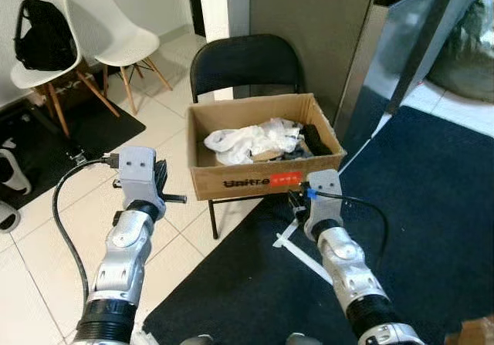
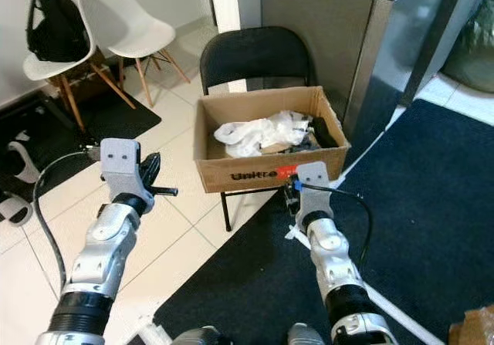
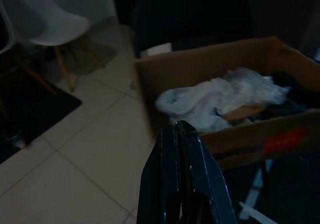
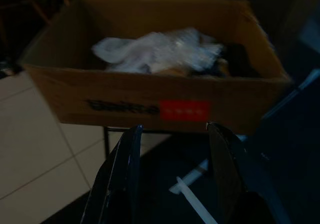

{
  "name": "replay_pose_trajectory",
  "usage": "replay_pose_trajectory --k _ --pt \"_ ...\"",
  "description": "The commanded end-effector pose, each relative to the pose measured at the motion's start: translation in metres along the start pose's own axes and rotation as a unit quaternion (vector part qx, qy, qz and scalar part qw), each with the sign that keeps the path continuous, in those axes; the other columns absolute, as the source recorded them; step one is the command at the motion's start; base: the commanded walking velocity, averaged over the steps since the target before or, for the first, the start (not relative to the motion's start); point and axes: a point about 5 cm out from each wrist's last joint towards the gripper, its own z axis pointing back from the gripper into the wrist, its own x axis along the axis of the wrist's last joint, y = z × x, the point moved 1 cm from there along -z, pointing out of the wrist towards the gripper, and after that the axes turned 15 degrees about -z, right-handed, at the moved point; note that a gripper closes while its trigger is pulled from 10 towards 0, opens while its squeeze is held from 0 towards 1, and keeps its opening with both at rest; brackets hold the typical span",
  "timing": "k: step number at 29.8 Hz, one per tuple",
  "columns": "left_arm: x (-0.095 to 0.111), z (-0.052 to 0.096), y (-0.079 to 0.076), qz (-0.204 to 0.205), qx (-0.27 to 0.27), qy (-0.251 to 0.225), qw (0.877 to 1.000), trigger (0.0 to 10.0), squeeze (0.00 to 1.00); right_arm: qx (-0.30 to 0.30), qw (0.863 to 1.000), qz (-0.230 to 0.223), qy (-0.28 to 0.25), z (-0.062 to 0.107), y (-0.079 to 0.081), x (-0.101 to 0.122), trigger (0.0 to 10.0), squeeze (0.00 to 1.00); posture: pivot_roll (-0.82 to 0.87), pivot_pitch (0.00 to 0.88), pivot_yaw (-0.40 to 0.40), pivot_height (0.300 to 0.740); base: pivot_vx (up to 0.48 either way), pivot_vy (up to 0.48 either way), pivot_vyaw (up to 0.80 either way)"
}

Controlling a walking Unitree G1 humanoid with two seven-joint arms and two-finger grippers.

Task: Picking trash to rubbish bin

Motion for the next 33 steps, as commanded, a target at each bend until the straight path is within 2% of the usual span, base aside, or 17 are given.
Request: replay_pose_trajectory --k 1,10,33 --pt "-0.0041 -0.0004 -0.0029 0.001 -0.004 0.012 1.0 10.0 0.0 -0.002 1.0 -0.006 0.003 0.0 0.0004 0.0 10.0 0.0 0.08 0.038 0.083 0.74 0.0 0.0 -0.62" --pt "-0.0043 -0.0008 -0.0011 -0.001 0.002 0.014 1.0 10.0 0.0 -0.002 1.0 -0.013 0.003 -0.0017 0.0024 0.0009 10.0 0.0 0.08 0.038 0.071 0.74 0.0 0.0 -0.61" --pt "-0.0061 0.0032 -0.002 -0.007 0.0 0.015 1.0 10.0 0.0 0.0 1.0 0.003 0.016 -0.0002 0.0011 -0.0034 10.0 0.0 0.07 0.031 0.038 0.74 0.0 0.0 -0.63"
